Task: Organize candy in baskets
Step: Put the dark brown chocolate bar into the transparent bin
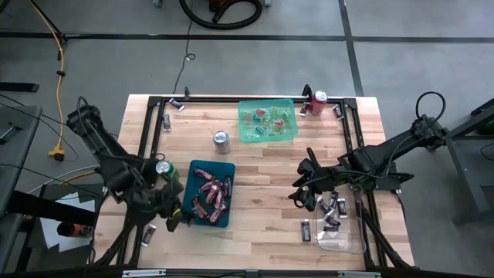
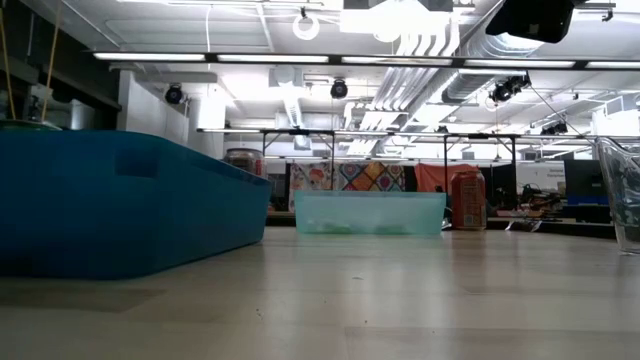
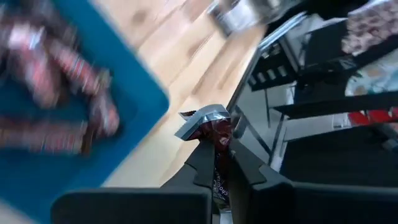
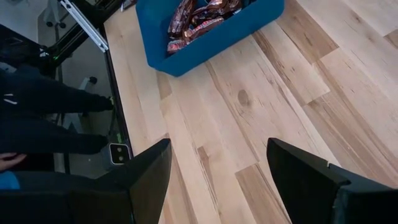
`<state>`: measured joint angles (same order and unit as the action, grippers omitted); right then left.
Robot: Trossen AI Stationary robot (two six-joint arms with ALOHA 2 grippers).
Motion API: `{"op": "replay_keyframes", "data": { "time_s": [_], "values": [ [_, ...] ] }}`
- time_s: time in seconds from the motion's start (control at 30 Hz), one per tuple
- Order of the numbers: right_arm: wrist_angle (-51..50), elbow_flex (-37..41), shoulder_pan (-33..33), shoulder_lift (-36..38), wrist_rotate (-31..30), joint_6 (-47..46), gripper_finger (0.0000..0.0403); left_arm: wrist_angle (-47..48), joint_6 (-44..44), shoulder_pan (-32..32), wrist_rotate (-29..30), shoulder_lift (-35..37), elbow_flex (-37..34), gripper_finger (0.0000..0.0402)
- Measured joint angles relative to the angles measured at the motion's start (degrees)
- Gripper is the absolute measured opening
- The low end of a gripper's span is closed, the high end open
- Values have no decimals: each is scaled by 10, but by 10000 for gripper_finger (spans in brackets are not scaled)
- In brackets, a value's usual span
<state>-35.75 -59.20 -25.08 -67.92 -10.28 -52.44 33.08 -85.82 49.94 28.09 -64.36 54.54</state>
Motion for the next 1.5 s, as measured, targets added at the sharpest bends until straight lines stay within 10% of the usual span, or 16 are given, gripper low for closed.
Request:
{"op": "replay_keyframes", "data": {
  "time_s": [0.73,1.5],
  "values": [
    [79,0,0,0,19,-2,259,-154,406,-192,-124,0,0,0],
    [119,0,0,0,-15,0,259,-275,599,-311,-147,0,0,0]
  ]
}}
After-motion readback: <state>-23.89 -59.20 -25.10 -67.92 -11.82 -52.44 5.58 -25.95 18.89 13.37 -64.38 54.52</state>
